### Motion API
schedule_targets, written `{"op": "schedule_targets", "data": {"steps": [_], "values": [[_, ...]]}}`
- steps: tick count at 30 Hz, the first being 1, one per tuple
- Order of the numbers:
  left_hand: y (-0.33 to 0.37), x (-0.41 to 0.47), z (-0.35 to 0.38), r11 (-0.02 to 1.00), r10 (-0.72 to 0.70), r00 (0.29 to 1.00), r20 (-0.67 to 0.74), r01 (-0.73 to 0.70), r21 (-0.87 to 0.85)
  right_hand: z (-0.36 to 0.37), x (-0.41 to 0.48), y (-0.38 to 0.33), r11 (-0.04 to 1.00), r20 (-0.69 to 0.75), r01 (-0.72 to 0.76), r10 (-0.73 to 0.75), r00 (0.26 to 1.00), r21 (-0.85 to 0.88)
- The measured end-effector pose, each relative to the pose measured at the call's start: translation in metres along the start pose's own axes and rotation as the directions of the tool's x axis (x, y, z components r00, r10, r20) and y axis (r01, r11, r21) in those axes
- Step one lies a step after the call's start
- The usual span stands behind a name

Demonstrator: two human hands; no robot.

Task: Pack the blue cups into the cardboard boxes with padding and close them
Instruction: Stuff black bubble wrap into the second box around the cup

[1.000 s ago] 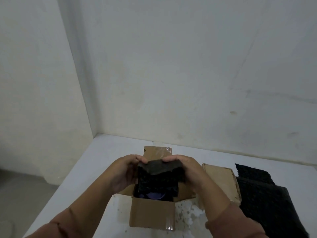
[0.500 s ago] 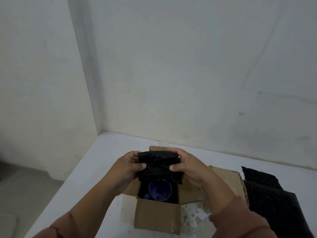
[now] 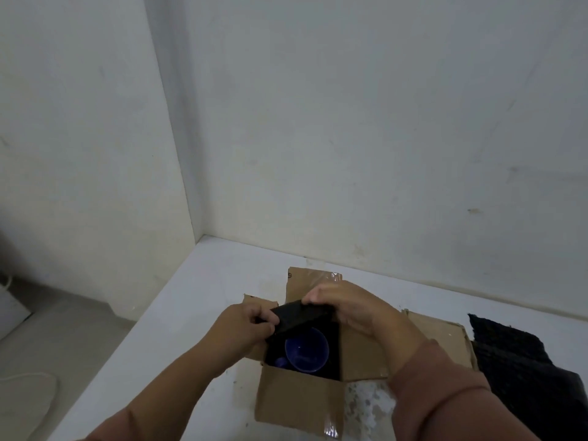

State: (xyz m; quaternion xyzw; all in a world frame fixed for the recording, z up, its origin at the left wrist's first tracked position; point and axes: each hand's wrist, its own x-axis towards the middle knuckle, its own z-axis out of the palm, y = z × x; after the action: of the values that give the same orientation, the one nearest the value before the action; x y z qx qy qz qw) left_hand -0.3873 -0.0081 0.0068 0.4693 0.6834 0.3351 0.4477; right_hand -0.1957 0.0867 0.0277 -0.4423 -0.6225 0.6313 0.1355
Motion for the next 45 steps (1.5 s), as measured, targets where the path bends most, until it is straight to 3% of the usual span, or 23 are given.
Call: {"op": "schedule_targets", "data": {"steps": [2,3,7,10,14,17,21,25,31,38,42,45], "values": [[-0.002,0.001,0.007,0.964,0.078,0.995,-0.063,-0.059,0.26,0.004,0.009,0.005,0.908,-0.002,0.037,-0.042,0.999,-0.417],[-0.003,0.002,0.011,0.933,0.124,0.989,-0.076,-0.091,0.347,0.008,0.012,0.009,0.86,-0.005,0.047,-0.058,0.998,-0.509],[-0.013,0.004,0.026,0.84,0.28,0.958,-0.063,-0.213,0.499,0.029,0.019,0.028,0.68,-0.075,0.151,-0.29,0.954,-0.718],[-0.021,0.004,0.038,0.759,0.347,0.938,-0.006,-0.277,0.59,0.038,0.023,0.042,0.49,-0.093,0.107,-0.366,0.926,-0.865],[-0.027,0.007,0.046,0.625,0.443,0.894,0.059,-0.356,0.695,0.044,0.027,0.049,0.401,-0.039,0.11,-0.346,0.937,-0.909],[-0.025,0.007,0.049,0.52,0.339,0.933,0.126,-0.297,0.801,0.044,0.031,0.05,0.402,-0.014,0.146,-0.367,0.93,-0.904],[-0.014,0.009,0.055,0.339,0.255,0.962,0.102,-0.187,0.922,0.044,0.029,0.05,0.417,0.005,0.18,-0.387,0.922,-0.891],[-0.008,0.015,0.061,0.251,0.216,0.974,0.066,-0.121,0.961,0.041,0.026,0.052,0.404,0.007,0.175,-0.384,0.923,-0.898],[0.0,0.022,0.067,0.209,0.118,0.992,0.038,-0.062,0.976,0.043,0.028,0.055,0.398,-0.009,0.129,-0.327,0.945,-0.908],[-0.005,0.018,0.065,0.218,0.117,0.988,0.103,-0.126,0.968,0.047,0.032,0.06,0.445,-0.042,0.086,-0.269,0.962,-0.891],[-0.008,0.019,0.062,0.309,0.154,0.981,0.117,-0.16,0.938,0.049,0.033,0.06,0.539,-0.08,0.049,-0.214,0.974,-0.841],[-0.01,0.022,0.057,0.5,0.162,0.985,0.063,-0.138,0.855,0.04,0.026,0.053,0.566,-0.107,0.04,-0.223,0.969,-0.824]]}}
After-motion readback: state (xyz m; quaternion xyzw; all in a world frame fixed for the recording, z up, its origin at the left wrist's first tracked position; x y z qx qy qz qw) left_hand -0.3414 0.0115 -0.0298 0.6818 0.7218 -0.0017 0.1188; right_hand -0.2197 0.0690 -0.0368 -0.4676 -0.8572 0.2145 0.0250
